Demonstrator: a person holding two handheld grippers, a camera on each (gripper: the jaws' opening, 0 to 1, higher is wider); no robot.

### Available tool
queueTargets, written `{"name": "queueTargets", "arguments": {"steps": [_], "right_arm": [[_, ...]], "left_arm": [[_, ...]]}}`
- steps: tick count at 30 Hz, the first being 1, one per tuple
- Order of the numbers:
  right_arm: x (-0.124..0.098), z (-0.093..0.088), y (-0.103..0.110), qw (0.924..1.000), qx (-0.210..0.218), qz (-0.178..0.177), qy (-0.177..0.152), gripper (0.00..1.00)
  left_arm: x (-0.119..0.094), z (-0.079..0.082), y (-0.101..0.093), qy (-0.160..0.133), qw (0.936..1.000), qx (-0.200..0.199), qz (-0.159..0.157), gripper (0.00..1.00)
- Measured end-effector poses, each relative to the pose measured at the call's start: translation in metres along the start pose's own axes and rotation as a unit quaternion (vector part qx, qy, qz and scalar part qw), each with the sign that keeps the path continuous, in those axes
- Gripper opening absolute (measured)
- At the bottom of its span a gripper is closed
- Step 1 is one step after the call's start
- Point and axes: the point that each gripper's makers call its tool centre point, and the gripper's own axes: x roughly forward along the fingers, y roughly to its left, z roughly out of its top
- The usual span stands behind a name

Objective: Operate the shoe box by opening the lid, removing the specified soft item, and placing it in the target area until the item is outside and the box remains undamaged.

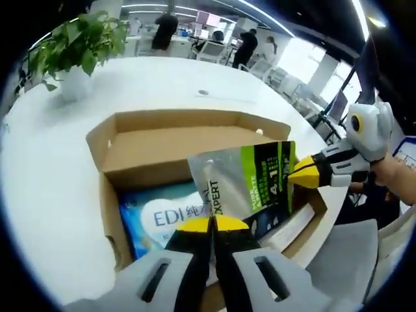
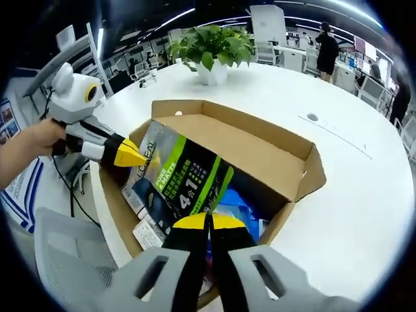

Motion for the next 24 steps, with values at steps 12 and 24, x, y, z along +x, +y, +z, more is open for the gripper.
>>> {"name": "queueTargets", "arguments": {"steps": [12,24], "right_arm": [[-0.026,0.017,-0.012,0.9987,0.032,-0.005,-0.038,0.0],[-0.061,0.021,-0.032,0.9951,0.067,-0.016,-0.07,0.0]], "left_arm": [[-0.005,0.026,-0.018,-0.019,0.9996,0.02,-0.006,0.0],[-0.001,0.045,-0.052,-0.03,0.9986,0.029,-0.032,0.0]]}}
